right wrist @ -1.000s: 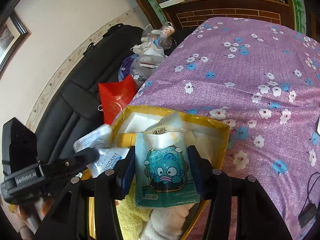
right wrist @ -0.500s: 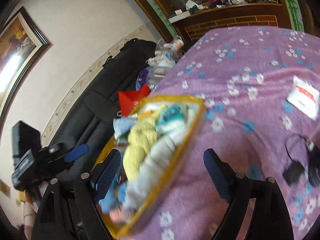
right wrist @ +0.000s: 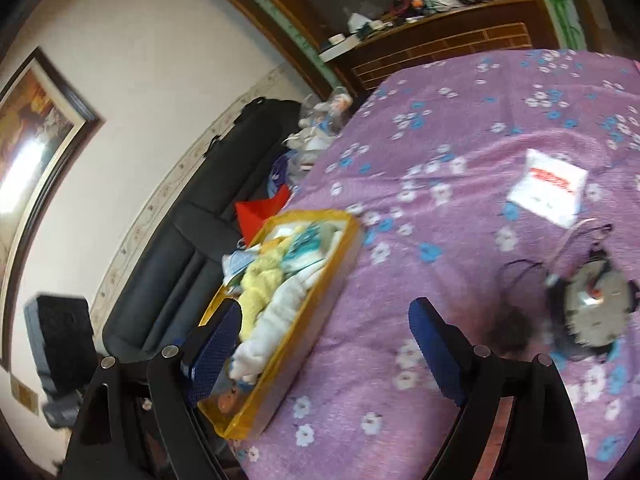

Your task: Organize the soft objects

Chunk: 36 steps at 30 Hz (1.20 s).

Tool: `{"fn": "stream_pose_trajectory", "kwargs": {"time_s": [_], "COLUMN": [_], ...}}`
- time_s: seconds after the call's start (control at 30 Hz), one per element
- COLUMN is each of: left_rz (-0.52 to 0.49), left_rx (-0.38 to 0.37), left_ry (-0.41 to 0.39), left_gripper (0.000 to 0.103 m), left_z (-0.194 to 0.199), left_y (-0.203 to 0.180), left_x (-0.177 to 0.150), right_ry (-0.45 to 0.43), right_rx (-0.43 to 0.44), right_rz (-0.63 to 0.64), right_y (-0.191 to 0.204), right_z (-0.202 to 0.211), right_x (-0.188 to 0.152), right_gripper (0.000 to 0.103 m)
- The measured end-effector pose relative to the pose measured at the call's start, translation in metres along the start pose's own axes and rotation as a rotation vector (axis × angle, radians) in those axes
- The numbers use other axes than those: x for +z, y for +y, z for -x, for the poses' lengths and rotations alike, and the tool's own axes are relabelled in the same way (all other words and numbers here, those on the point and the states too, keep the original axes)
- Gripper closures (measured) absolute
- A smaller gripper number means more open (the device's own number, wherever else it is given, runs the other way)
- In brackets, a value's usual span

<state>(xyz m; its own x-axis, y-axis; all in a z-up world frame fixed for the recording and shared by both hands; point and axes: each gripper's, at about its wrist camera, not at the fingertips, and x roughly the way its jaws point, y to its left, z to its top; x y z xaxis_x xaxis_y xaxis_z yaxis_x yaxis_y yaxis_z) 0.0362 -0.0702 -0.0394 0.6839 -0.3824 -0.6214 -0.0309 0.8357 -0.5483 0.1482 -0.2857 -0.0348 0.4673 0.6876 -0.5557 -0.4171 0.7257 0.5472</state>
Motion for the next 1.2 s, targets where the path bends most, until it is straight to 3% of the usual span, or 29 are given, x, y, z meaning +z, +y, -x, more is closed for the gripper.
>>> {"fn": "stream_pose_trajectory", "kwargs": {"time_s": [0.07,0.3,0.63,0.73,0.77,0.8,0.9,0.93,0.97,1.03,1.2], "left_rz": [-0.014,-0.022,-0.013,-0.009,-0.004,-0.002,0.012,0.018,0.019,0.02,0.023], "left_rx": [-0.004,-0.008,-0.021,-0.029,-0.032,-0.036,-0.029,-0.031,-0.03,-0.031,-0.042], "left_ry": [0.005,0.04,0.072,0.073,0.071,0.071,0.07,0.07,0.071,0.065,0.062], "left_gripper": [0.036,0.036,0.036,0.036,0.036,0.036,0.036,0.036,0.036,0.036,0.036], "left_z": [-0.005,-0.021,-0.036,-0.037,-0.037,-0.038,-0.039,-0.039,-0.038,-0.035,-0.03], "left_y": [-0.006,-0.012,-0.011,-0.01,-0.008,-0.007,-0.003,-0.002,-0.002,-0.002,-0.005], "left_x": [-0.001,-0.009,-0.008,-0.007,-0.006,-0.006,-0.005,-0.005,-0.005,-0.006,-0.01], "right_ry": [-0.001,0.021,0.155,0.208,0.222,0.238,0.257,0.25,0.253,0.271,0.2], "right_rx": [-0.021,-0.222,-0.287,-0.349,-0.365,-0.356,-0.275,-0.306,-0.345,-0.309,-0.305], "right_rz": [-0.024,-0.071,-0.111,-0.099,-0.113,-0.137,-0.167,-0.146,-0.166,-0.17,-0.106], "right_y": [-0.013,-0.061,-0.114,-0.136,-0.145,-0.154,-0.166,-0.167,-0.171,-0.173,-0.139], "right_z": [0.019,0.064,0.022,-0.008,-0.016,-0.023,-0.041,-0.044,-0.049,-0.057,-0.044], "right_x": [0.009,0.055,0.109,0.128,0.131,0.135,0.142,0.144,0.144,0.14,0.133], "right_gripper": [0.016,0.016,0.017,0.025,0.032,0.04,0.052,0.059,0.08,0.099,0.103]}}
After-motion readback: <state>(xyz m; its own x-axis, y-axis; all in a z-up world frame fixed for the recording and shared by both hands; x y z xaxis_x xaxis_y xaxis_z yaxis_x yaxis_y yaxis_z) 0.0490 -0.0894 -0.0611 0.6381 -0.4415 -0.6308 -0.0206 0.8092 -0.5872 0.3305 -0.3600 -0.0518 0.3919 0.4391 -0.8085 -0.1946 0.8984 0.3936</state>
